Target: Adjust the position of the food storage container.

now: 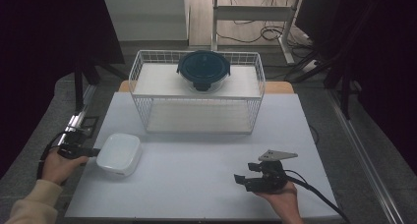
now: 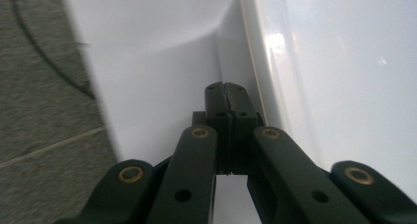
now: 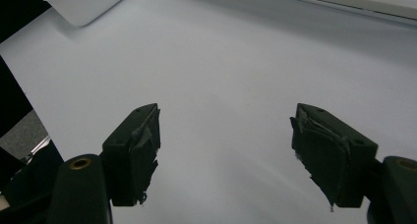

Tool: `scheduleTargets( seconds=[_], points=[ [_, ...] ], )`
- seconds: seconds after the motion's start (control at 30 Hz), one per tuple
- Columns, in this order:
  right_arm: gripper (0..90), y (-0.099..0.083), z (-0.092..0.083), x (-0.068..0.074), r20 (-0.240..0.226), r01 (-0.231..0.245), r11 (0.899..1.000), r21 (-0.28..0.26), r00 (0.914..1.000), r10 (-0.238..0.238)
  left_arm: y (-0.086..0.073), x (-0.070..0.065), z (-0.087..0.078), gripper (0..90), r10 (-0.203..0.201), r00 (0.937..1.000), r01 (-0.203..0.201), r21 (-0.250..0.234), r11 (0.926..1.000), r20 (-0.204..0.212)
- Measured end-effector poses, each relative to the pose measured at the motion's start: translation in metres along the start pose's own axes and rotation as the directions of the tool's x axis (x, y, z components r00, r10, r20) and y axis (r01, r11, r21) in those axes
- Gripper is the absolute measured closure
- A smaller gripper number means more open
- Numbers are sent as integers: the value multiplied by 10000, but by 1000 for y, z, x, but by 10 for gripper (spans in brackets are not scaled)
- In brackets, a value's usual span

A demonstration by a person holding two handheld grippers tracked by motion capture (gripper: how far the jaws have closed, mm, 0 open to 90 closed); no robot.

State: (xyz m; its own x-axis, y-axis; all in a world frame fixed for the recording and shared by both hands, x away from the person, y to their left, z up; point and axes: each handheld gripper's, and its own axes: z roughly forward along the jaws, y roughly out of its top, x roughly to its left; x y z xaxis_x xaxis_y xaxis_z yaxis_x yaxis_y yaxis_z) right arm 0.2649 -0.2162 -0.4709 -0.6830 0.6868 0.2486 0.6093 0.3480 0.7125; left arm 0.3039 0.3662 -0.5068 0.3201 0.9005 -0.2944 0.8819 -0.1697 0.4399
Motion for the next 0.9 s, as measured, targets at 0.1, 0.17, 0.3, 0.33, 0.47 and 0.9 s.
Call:
scheduleTargets(
  seconds=[0.1,0.17,0.3,0.33,0.47,0.9],
  points=[
    [263,0,0,0,4,2,10000,-24,10000,-2,-1,-12,4,900,244,9995,-246,76,9997,202],
    [263,0,-1,0,13,11,10000,-24,10000,-11,-1,-21,7,900,382,9986,-386,124,9992,375],
    [263,0,-1,-1,38,23,10000,-4,10000,-23,1,-37,13,900,674,9954,-689,193,9974,686],
    [263,0,-1,0,38,19,10000,-1,10000,-19,2,-41,15,900,754,9944,-772,214,9968,737],
    [263,0,-1,0,29,20,10000,2,10000,-20,4,-56,22,900,954,9903,-983,237,9949,1009],
    [263,1,-5,-1,117,64,10000,-64,9999,-63,11,-83,38,900,1196,9758,-1278,337,9912,1832]
  ],
)
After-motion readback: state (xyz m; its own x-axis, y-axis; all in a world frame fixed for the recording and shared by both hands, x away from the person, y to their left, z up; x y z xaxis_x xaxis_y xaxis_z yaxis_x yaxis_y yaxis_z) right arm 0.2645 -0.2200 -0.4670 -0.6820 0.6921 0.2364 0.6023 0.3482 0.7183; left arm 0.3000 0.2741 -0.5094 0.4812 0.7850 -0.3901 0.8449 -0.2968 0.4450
